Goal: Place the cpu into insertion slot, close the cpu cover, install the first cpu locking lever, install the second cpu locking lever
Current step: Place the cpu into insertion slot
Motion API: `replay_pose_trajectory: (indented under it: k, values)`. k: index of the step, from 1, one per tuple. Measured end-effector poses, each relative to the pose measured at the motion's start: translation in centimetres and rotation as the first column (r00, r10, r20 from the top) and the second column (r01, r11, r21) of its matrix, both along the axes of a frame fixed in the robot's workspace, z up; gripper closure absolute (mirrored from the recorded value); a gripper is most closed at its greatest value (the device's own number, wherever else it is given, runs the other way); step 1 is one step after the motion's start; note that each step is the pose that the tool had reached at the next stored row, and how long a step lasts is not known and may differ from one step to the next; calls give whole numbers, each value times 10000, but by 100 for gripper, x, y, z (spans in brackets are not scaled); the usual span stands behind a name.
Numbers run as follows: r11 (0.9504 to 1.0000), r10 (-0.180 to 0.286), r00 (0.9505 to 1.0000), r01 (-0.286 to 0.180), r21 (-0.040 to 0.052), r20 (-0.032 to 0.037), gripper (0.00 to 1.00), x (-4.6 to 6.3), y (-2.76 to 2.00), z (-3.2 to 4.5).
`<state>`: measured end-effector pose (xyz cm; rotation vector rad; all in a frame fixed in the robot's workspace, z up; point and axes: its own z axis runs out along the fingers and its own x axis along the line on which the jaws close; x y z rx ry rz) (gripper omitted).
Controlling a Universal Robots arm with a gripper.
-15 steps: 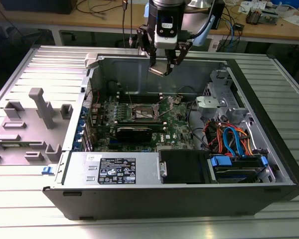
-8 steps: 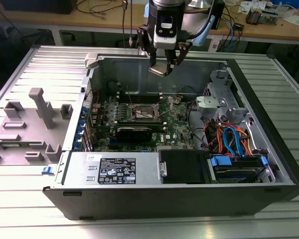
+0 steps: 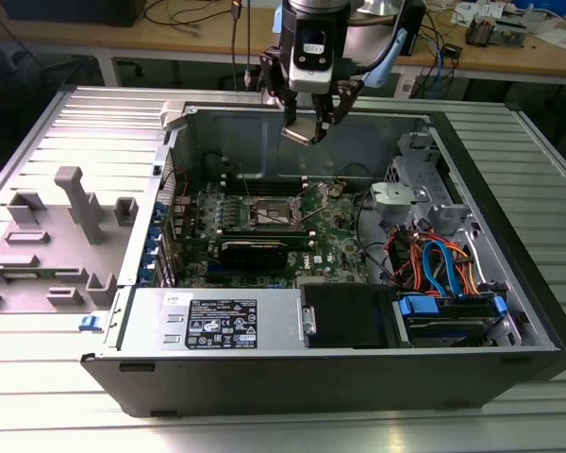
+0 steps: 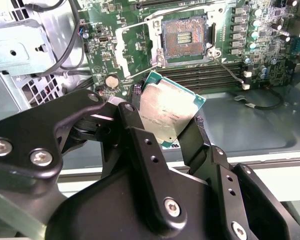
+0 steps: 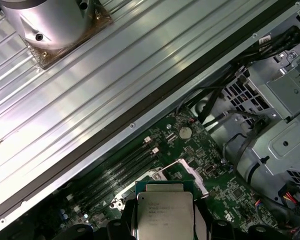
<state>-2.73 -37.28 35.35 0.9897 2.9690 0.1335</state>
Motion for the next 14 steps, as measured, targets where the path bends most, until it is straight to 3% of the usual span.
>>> replay_pose_trajectory:
  k: [14]
  values:
    - [9995,-314,9995,314,1,0,45,0,0,-1]
